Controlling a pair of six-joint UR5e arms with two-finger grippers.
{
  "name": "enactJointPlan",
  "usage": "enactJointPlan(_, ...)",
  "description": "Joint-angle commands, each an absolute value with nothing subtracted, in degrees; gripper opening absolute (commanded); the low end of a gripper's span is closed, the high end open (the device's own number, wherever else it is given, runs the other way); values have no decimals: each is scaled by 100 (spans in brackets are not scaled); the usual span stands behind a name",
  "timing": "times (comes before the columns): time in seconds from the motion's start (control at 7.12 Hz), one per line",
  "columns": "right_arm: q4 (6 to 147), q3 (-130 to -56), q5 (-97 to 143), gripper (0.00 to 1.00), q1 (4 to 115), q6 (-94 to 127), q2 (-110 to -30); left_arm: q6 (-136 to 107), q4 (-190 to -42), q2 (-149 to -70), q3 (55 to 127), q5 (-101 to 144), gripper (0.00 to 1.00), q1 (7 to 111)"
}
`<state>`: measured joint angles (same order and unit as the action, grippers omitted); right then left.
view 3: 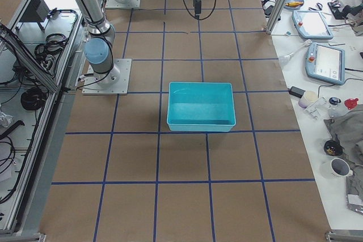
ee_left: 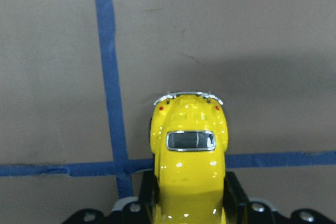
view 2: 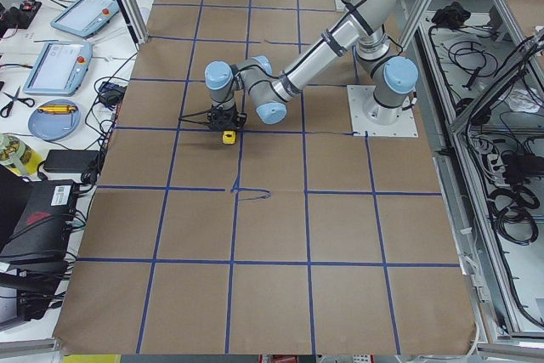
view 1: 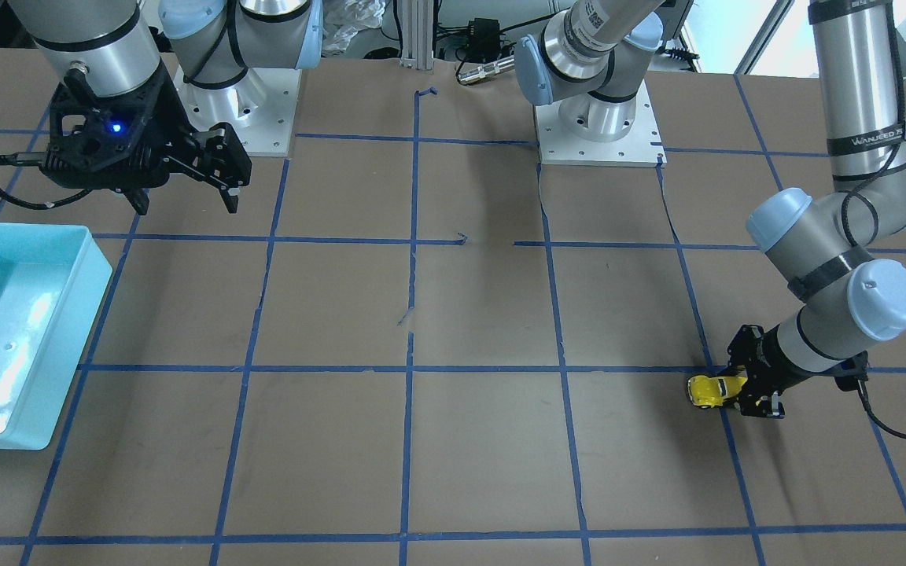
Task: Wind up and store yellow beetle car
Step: 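Pull the car backward toward the robot with the left gripper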
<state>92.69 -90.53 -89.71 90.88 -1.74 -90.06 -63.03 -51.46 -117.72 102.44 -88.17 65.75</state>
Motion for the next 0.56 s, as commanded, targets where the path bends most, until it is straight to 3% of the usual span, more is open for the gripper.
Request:
enactJointPlan(0.0,9272,-9053,-8974,100,9088,-158,-9009,-6267,-5142,-11769,10239,-8824,0,6557)
enactJointPlan(0.42,9272,-9053,-8982,100,9088,-176,-9000,-6144,-5142,-11777,10230,-8833,0,6530)
